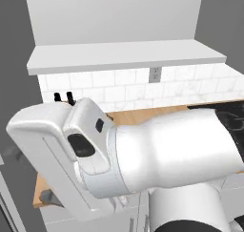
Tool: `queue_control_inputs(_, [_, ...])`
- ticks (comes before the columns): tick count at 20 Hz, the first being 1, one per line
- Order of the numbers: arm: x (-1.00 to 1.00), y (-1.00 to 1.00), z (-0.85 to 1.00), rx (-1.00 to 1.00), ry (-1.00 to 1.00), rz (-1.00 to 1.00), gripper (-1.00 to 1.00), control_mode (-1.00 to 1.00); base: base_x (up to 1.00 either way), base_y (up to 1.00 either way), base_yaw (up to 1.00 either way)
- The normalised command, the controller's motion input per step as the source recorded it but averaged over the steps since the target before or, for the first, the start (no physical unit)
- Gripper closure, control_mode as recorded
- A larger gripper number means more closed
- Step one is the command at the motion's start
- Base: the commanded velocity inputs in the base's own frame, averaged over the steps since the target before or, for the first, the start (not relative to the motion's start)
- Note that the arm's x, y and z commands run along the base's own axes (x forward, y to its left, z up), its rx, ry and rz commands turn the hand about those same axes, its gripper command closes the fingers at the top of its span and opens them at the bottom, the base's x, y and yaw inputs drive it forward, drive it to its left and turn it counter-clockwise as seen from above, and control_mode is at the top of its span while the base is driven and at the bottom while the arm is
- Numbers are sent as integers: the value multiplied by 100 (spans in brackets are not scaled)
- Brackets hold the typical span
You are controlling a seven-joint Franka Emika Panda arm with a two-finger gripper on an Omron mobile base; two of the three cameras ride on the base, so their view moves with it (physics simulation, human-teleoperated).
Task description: Pick the kettle from the counter and place it on the tray. Then pick the mug from the cabinet and place it on the tray. Then close the cabinet doors.
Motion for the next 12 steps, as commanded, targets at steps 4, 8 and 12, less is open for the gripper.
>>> queue_control_inputs(4, [24,60,0,0,0,-27,-100,-100,0,0,0])
queue_control_inputs(8, [30,64,0,0,0,-21,-100,-100,0,0,0])
queue_control_inputs(12, [38,64,0,0,0,-22,-100,-100,0,0,0])
